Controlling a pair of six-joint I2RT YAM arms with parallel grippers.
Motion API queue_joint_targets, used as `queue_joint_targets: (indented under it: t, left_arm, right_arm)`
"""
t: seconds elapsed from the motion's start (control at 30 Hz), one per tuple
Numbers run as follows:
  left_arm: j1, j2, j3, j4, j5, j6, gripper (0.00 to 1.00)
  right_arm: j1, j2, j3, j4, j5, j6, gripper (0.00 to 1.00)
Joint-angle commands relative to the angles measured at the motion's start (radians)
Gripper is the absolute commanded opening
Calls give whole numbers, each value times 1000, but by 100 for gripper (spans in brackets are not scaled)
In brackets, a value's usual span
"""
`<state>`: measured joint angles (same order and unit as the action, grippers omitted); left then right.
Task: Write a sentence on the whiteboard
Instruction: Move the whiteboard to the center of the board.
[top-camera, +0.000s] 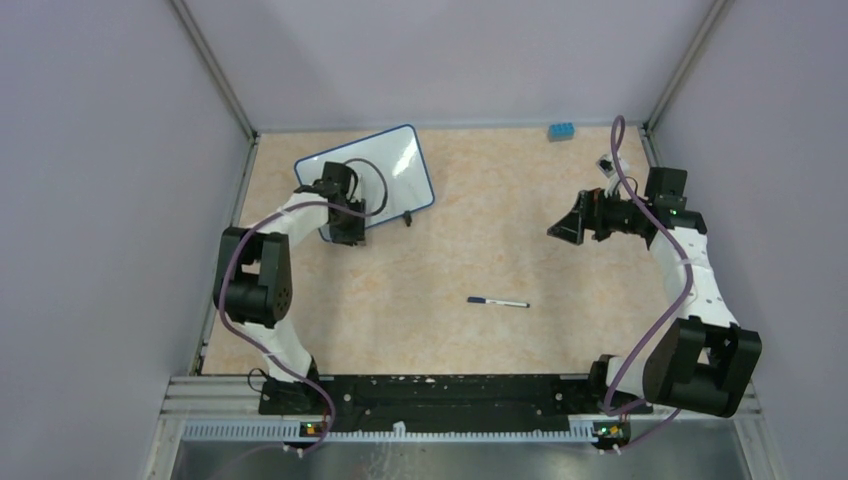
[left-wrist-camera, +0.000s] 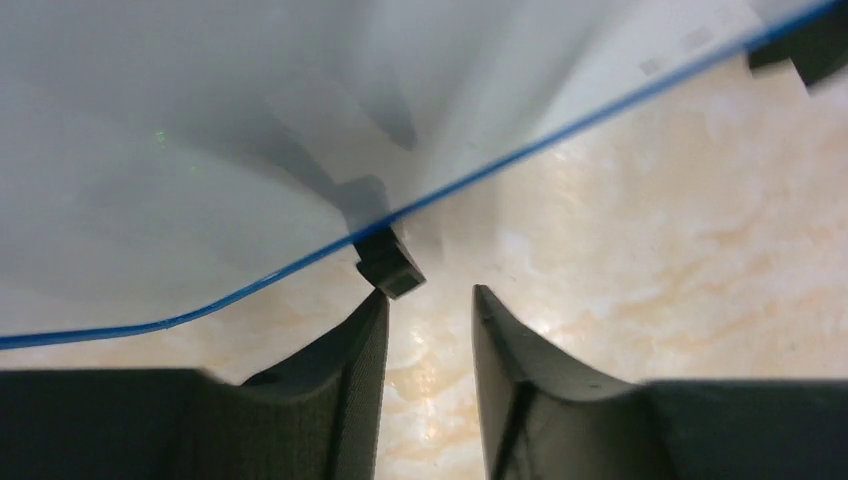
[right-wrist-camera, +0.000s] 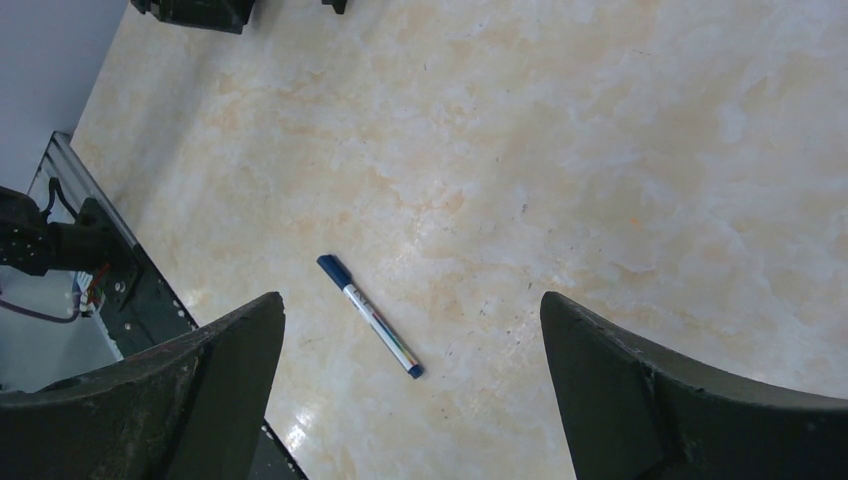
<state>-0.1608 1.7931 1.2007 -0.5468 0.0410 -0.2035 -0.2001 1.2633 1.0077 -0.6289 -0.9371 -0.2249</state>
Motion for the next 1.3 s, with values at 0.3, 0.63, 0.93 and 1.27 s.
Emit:
queue_joint_targets:
  t: [0.3,0.63,0.93,1.27]
  left_arm:
    - [-166,-198,85,-244,321,741,76]
    - [-161,-56,403,-497,300,1561,80]
    - [-140,-59,222,-466,178,2111,73]
    - [-134,58,176,-443,32,2234,66]
  right_arm:
    - [2,-20,-2,29,-10,-27,95]
    - [4,-38,-20,23,-2,-37,95]
    - [3,-39,-29,32,8,-36,95]
    - [4,-35,-40,30,13,-44,95]
